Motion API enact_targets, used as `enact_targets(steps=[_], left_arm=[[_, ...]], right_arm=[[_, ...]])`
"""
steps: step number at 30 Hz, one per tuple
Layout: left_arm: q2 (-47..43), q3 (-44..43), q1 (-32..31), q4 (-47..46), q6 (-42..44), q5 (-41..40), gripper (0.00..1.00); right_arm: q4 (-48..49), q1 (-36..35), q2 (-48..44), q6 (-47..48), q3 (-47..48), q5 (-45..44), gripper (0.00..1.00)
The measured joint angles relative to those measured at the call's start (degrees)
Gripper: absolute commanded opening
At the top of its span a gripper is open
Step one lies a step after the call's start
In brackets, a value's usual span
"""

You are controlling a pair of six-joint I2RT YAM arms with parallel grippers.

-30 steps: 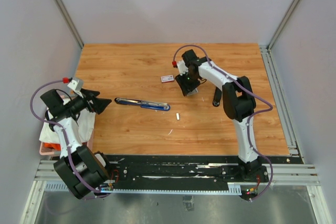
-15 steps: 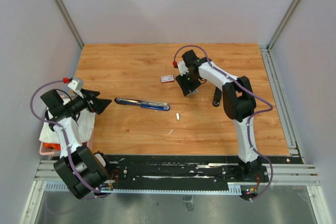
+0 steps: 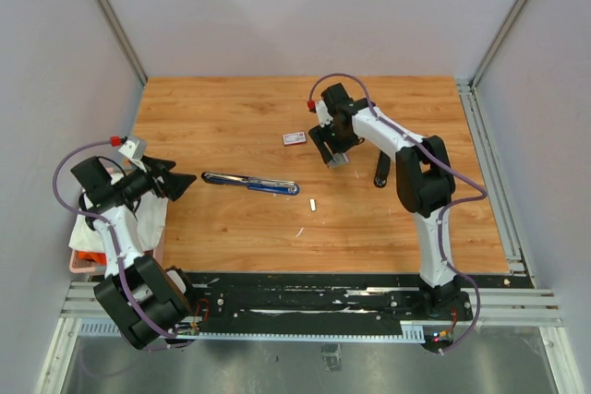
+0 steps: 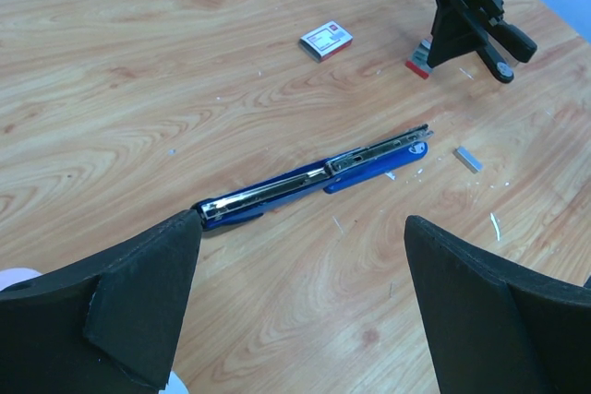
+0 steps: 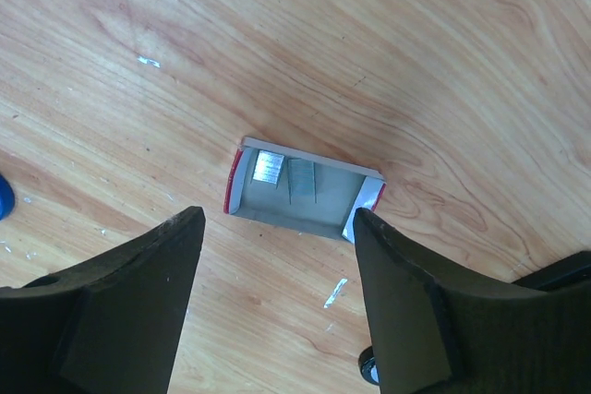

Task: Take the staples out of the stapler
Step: Adjust the staple in the staple box.

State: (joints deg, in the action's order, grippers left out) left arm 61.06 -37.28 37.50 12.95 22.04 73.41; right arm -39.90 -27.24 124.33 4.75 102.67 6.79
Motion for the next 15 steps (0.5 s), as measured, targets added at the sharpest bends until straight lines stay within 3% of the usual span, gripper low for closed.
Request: enact_targets(steps=[15], left_arm=[[0.0, 0.0, 0.1, 0.5, 0.5, 0.0, 0.98]], right_arm=[[0.7, -0.4, 2.6, -0.2, -0.3, -2.4, 0.67]])
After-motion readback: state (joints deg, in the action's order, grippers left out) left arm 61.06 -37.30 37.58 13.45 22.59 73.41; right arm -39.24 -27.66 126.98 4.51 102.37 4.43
